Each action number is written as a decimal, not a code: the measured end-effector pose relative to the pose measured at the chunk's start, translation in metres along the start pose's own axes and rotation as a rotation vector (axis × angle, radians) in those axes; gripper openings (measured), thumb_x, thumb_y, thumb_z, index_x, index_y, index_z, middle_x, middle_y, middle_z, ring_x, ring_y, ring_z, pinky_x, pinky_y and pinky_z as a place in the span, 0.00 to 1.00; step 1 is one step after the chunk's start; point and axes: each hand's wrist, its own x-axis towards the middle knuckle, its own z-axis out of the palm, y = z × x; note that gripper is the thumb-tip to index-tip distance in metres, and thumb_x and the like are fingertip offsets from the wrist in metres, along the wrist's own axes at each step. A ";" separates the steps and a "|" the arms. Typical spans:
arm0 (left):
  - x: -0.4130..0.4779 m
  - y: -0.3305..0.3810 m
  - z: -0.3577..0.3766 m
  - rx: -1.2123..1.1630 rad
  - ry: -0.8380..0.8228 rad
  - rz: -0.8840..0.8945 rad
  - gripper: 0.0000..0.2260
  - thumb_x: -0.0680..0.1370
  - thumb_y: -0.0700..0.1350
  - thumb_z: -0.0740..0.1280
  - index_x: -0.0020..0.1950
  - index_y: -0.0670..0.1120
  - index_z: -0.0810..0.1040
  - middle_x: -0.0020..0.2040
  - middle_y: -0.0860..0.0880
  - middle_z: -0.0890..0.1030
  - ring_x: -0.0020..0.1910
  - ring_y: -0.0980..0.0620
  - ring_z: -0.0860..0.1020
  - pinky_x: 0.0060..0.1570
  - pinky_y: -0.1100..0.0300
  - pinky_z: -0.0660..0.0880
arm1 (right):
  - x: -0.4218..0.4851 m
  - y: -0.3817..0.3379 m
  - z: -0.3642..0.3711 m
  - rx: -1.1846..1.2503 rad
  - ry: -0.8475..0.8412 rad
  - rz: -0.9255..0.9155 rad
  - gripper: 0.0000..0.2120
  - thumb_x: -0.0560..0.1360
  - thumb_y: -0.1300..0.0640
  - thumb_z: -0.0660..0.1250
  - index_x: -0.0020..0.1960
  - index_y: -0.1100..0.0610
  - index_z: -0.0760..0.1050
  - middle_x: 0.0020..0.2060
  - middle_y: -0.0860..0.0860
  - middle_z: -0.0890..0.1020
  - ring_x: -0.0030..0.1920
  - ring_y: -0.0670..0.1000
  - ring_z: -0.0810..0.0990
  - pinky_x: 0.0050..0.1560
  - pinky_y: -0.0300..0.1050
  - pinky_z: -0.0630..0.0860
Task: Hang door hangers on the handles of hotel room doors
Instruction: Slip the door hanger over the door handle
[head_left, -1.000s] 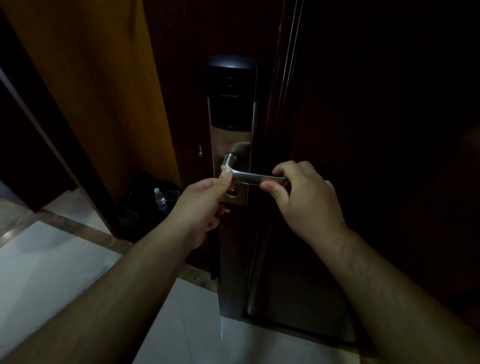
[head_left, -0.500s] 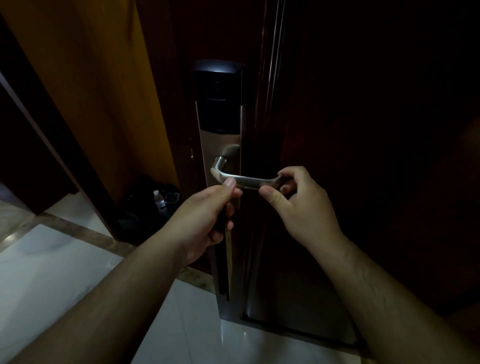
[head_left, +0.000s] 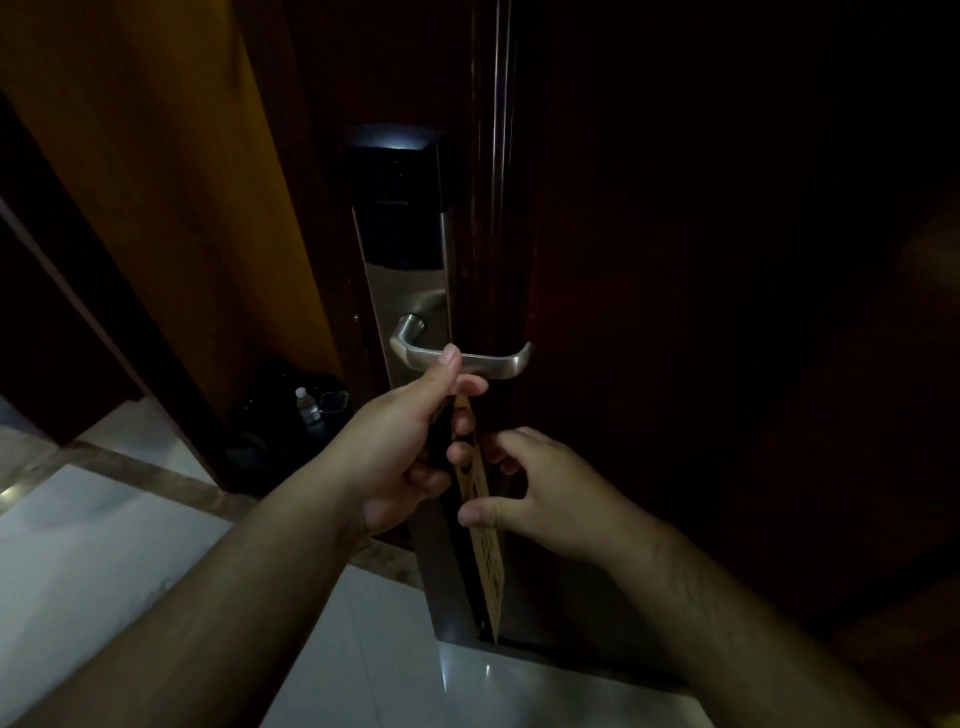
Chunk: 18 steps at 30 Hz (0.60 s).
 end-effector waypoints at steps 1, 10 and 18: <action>-0.001 0.000 0.000 -0.009 -0.002 0.006 0.24 0.76 0.66 0.62 0.59 0.50 0.79 0.35 0.52 0.75 0.30 0.57 0.70 0.26 0.64 0.58 | -0.001 0.000 0.000 0.010 0.007 -0.003 0.34 0.64 0.33 0.73 0.66 0.45 0.70 0.55 0.37 0.71 0.57 0.39 0.71 0.52 0.38 0.73; -0.005 -0.003 0.000 -0.040 -0.093 0.046 0.25 0.77 0.65 0.59 0.61 0.47 0.78 0.35 0.51 0.74 0.30 0.56 0.71 0.23 0.65 0.60 | -0.004 0.002 0.001 0.161 0.014 0.011 0.41 0.60 0.35 0.76 0.68 0.43 0.64 0.61 0.38 0.73 0.61 0.40 0.72 0.54 0.38 0.73; -0.007 -0.007 -0.004 -0.043 -0.094 0.070 0.23 0.79 0.63 0.58 0.60 0.47 0.79 0.41 0.48 0.80 0.38 0.52 0.79 0.29 0.63 0.68 | -0.014 0.000 -0.010 0.094 0.090 0.032 0.37 0.62 0.41 0.78 0.63 0.43 0.60 0.53 0.39 0.73 0.52 0.40 0.76 0.47 0.38 0.77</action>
